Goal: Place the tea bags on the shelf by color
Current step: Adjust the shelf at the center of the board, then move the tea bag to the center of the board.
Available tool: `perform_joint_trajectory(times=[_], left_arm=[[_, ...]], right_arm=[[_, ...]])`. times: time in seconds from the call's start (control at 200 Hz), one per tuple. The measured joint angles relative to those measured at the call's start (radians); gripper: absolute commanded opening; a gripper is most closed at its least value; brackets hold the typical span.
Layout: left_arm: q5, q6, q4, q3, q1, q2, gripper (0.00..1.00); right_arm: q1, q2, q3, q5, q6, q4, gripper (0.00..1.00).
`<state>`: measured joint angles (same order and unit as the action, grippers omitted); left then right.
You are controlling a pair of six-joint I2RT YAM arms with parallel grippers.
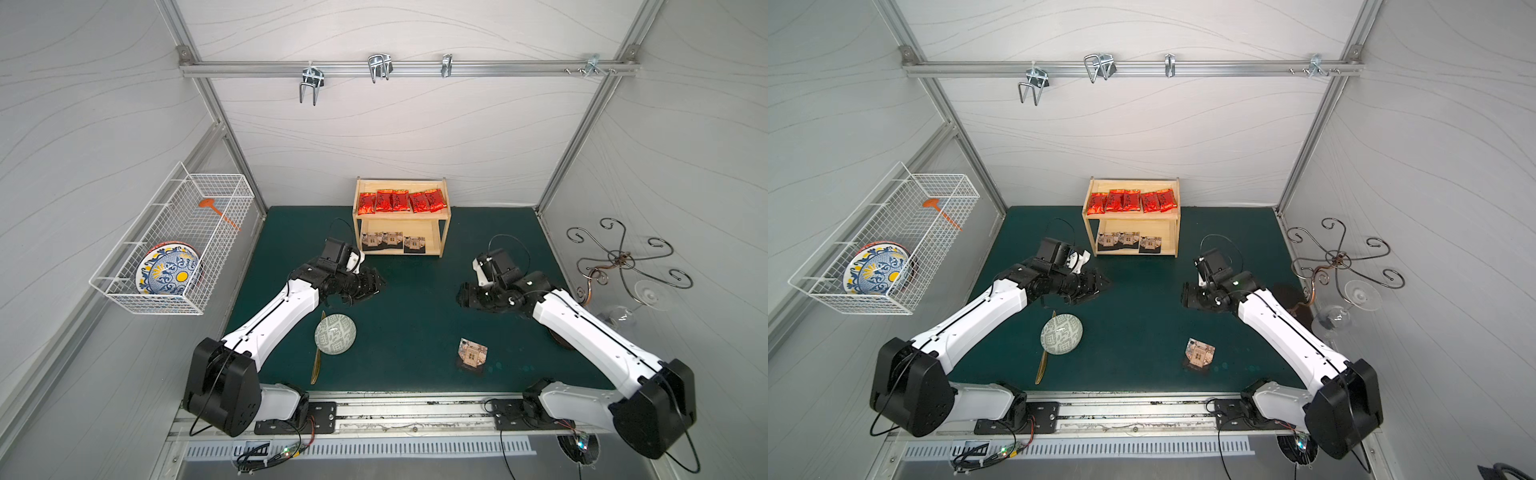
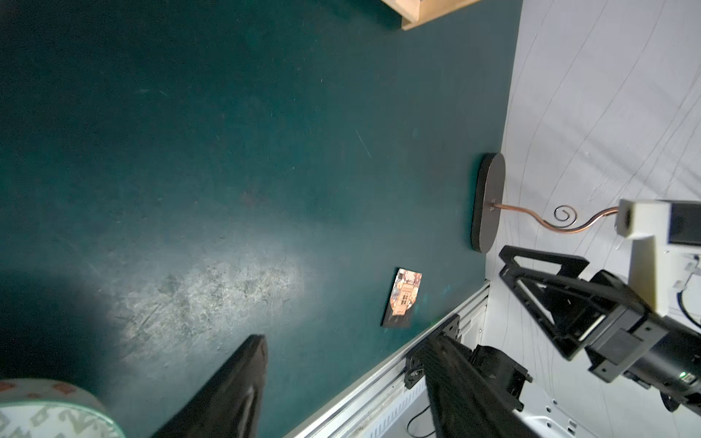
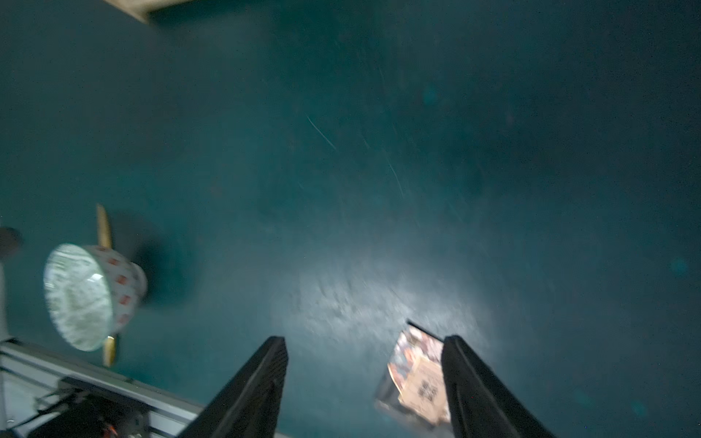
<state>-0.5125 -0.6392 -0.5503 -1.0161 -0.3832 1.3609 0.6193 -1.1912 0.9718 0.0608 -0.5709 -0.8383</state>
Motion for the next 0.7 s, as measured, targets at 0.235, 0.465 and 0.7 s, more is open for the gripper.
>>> perform_joint_trajectory(times=[0.235,0.465,0.7], left_arm=[[-0.016,0.019,-0.032,-0.003,-0.013,0.019,0.71],[-0.049,0.035,-0.045,-0.017,-0.014,0.03,0.71],[-0.075,0.035,-0.044,-0.017,-0.014,0.047,0.71]], right_arm=[[0.152,0.068,-0.18,0.042,-0.166,-0.095,0.75],[0.154,0.154,-0.327,0.0,-0.293,-0.047,0.75],[0.118,0.207,-0.463,-0.077,-0.365,0.089,0.71]])
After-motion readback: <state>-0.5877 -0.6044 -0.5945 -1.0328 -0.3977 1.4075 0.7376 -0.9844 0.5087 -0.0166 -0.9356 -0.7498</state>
